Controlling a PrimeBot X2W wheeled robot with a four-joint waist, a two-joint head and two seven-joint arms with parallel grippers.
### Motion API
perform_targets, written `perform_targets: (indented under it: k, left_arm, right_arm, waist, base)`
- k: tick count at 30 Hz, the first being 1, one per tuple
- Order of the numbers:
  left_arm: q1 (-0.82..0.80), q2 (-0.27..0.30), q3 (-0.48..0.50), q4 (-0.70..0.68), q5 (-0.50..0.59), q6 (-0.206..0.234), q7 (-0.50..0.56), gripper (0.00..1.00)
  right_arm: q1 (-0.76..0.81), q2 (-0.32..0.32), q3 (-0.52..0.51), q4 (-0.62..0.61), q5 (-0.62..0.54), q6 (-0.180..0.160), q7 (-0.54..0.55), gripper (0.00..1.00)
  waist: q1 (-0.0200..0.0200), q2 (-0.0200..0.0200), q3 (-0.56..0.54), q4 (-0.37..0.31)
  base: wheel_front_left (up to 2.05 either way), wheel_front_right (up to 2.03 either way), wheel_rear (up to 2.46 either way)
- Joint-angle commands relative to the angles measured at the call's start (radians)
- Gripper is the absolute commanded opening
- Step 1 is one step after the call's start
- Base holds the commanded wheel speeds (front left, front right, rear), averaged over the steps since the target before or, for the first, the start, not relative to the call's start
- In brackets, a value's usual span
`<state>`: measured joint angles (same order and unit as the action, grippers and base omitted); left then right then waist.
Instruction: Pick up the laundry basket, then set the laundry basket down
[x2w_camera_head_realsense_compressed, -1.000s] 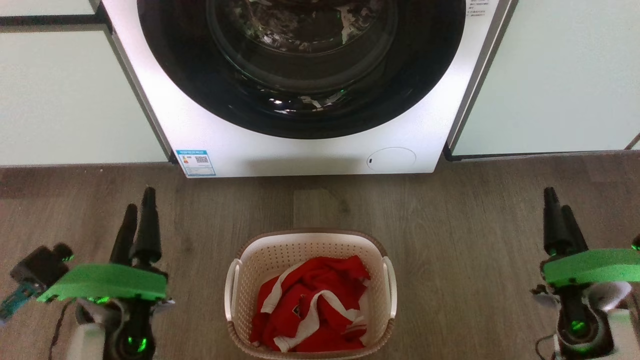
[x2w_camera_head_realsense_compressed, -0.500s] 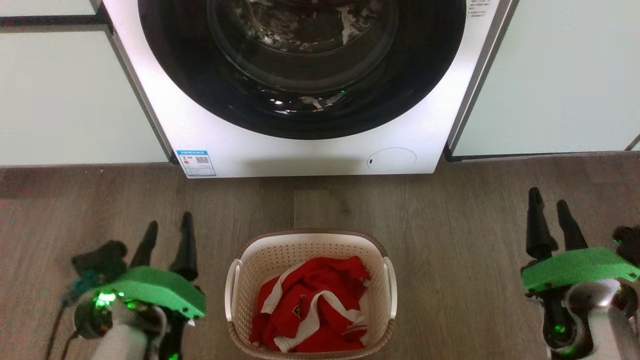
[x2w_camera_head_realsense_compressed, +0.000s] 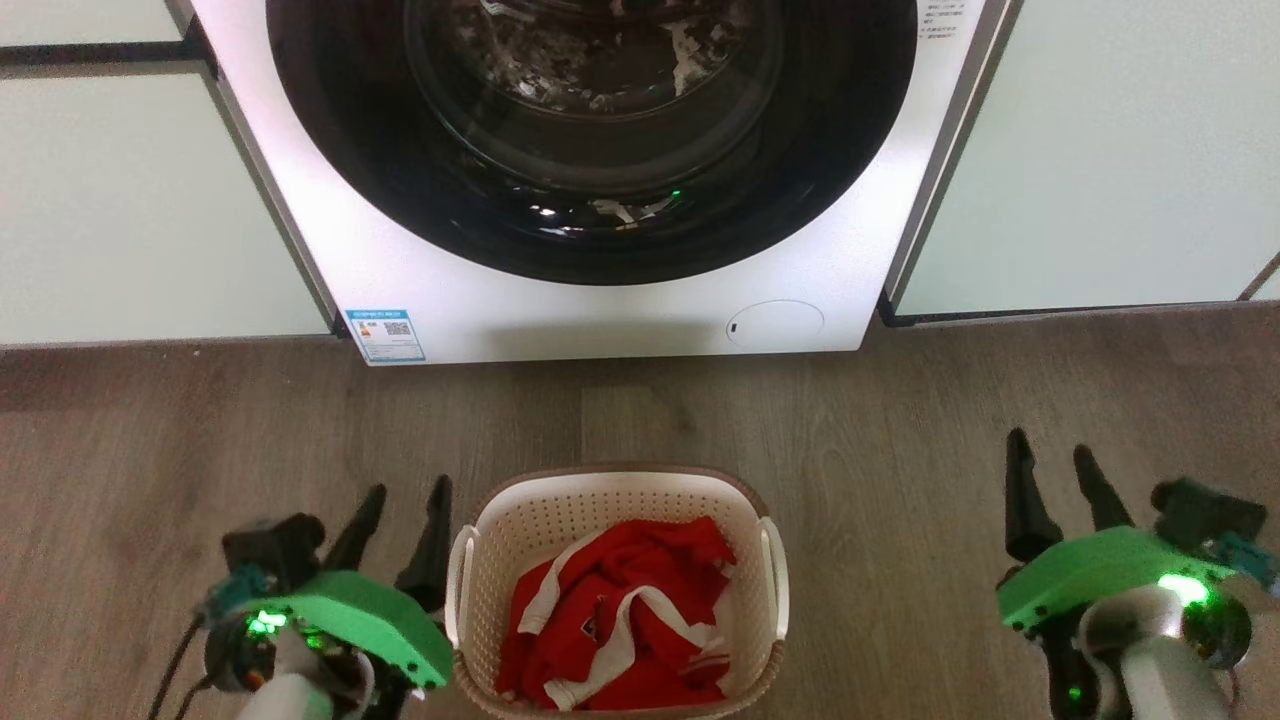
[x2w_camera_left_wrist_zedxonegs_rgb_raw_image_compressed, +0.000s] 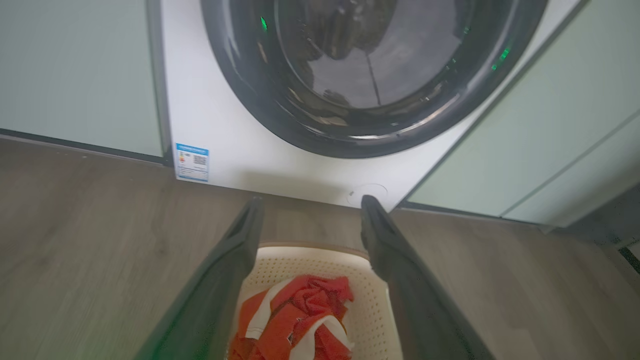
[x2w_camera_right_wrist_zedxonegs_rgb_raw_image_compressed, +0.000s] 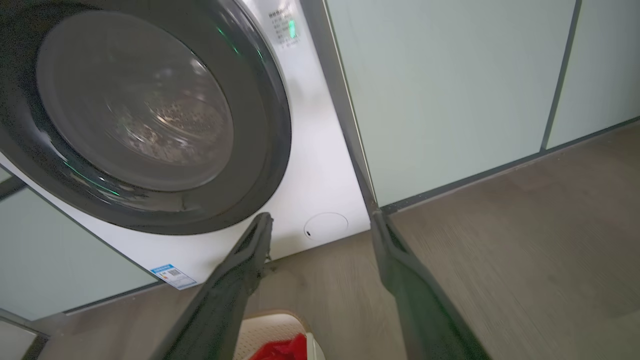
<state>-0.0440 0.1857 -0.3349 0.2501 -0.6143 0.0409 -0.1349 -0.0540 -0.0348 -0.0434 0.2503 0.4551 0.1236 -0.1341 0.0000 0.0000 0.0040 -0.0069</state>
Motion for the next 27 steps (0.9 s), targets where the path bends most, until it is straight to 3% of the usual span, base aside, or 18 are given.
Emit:
perform_targets:
  k: [1,5,7,14,21,27]
  left_arm:
    - [-0.061,0.012,0.018,-0.021,0.025,-0.010,-0.015,1.00]
    - [-0.071,0.003,0.023,0.012,0.054,-0.052,-0.026,1.00]
    - [-0.083,-0.001,0.034,0.005,0.085,-0.052,-0.032,1.00]
    - [-0.105,-0.019,0.097,-0.168,0.246,0.026,-0.053,1.00]
    - [-0.093,-0.012,0.089,-0.331,0.391,0.106,-0.073,1.00]
    - [-0.063,-0.008,0.051,-0.292,0.435,0.101,-0.091,1.00]
  right_arm:
    - [-0.034,-0.011,0.019,-0.023,-0.028,0.005,-0.013,1.00]
    - [-0.050,-0.012,0.024,0.009,-0.067,0.005,-0.023,1.00]
    - [-0.059,-0.012,0.021,0.010,-0.089,0.005,-0.030,1.00]
    - [-0.084,-0.013,0.002,-0.093,-0.160,0.006,-0.053,1.00]
    - [-0.075,-0.014,-0.019,-0.244,-0.199,0.006,-0.074,1.00]
    - [-0.045,-0.014,-0.009,-0.231,-0.266,0.006,-0.091,1.00]
  waist:
    - [0.0000,0.0000,-0.001,-0.001]
    - [0.0000,0.0000,-0.005,-0.003]
    - [0.0000,0.0000,-0.005,-0.004]
    - [0.0000,0.0000,-0.001,-0.005]
    - [0.0000,0.0000,0.008,-0.002]
    - [0.0000,0.0000,0.010,0.000]
  base:
    - [0.00,0.00,0.00]
    - [0.00,0.00,0.00]
    - [0.00,0.00,0.00]
    - [0.00,0.00,0.00]
    - [0.00,0.00,0.00]
    - [0.00,0.00,0.00]
